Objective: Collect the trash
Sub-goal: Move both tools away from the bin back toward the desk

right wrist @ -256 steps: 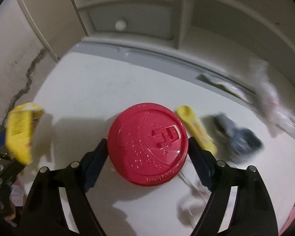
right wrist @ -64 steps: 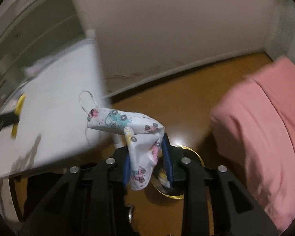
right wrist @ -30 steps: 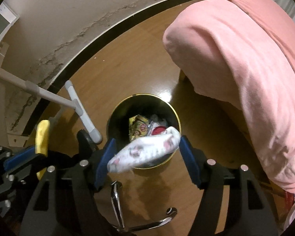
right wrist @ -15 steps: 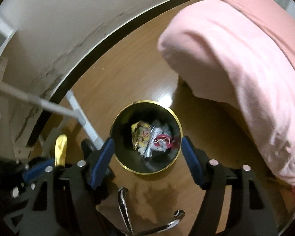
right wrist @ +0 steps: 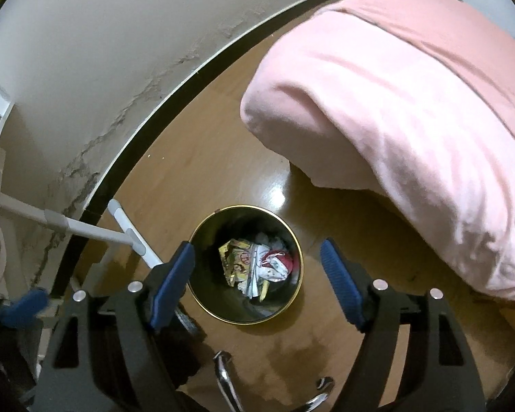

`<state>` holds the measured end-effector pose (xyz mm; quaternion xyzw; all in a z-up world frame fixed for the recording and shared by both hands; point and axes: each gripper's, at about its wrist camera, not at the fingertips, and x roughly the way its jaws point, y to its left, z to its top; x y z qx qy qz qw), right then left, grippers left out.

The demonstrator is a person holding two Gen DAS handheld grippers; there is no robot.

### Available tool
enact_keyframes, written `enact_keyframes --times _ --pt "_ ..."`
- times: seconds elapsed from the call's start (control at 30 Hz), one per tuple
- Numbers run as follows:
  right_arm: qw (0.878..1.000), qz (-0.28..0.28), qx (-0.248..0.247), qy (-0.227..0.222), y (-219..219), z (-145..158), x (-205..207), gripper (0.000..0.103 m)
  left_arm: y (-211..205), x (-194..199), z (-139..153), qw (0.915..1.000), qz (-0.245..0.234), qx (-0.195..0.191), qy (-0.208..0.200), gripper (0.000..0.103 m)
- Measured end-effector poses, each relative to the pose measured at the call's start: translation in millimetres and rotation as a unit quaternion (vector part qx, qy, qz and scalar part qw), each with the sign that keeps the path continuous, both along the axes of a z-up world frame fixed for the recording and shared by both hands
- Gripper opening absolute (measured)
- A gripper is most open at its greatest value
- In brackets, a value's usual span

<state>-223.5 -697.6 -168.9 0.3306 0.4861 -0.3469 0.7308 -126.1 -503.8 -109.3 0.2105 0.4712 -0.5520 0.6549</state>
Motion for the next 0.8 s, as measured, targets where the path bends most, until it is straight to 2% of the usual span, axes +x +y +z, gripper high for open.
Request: enact_keyframes --times 0.1,0.2,0.27,0.33,0.37,0.47,0.5,0.63,0.73,0.8 --pt "0.999 0.021 -0.024 0.004 12.8 16.3 4.9 0.08 29.5 4.2 33.3 0.9992 0.019 -0.015 -0.031 0.091" --pt "0.998 0.042 -0.044 -0.003 26.4 37.5 12.4 0.08 68.9 22.0 65.0 0.9971 0.051 -0.037 -0.042 0.092" --pt "0.996 0.061 -0.06 -0.011 41.1 57.0 20.8 0.08 113.2 48.9 88.7 0.9923 0.094 -0.056 -0.059 0.094" --pt "0.993 0.088 -0.082 -0.021 62.7 78.8 34.3 0.082 154.5 79.1 104.0 0.9832 0.146 -0.06 -0.092 0.094" --pt "0.99 0.102 -0.095 -0.025 75.2 89.2 42.6 0.083 172.9 93.1 108.6 0.9778 0.17 -0.058 -0.108 0.095" --pt "0.983 0.141 -0.109 -0.047 109.7 114.9 71.5 0.083 243.2 152.9 115.3 0.9494 0.27 -0.033 -0.157 0.095" --pt "0.981 0.151 -0.109 -0.055 117.6 120.4 79.6 0.083 273.9 181.3 113.0 0.9334 0.317 -0.011 -0.168 0.095" --pt "0.966 0.221 -0.11 -0.074 166.7 144.0 135.4 0.084 348.2 246.7 102.1 0.8976 0.411 0.026 -0.158 0.095" --pt "0.952 0.278 -0.1 -0.077 202.8 153.0 180.0 0.084 379.5 279.6 88.5 0.8866 0.442 0.044 -0.131 0.095" --pt "0.94 0.318 -0.096 -0.08 229.6 158.1 209.2 0.085 389.8 293.3 81.7 0.8841 0.449 0.043 -0.123 0.095"
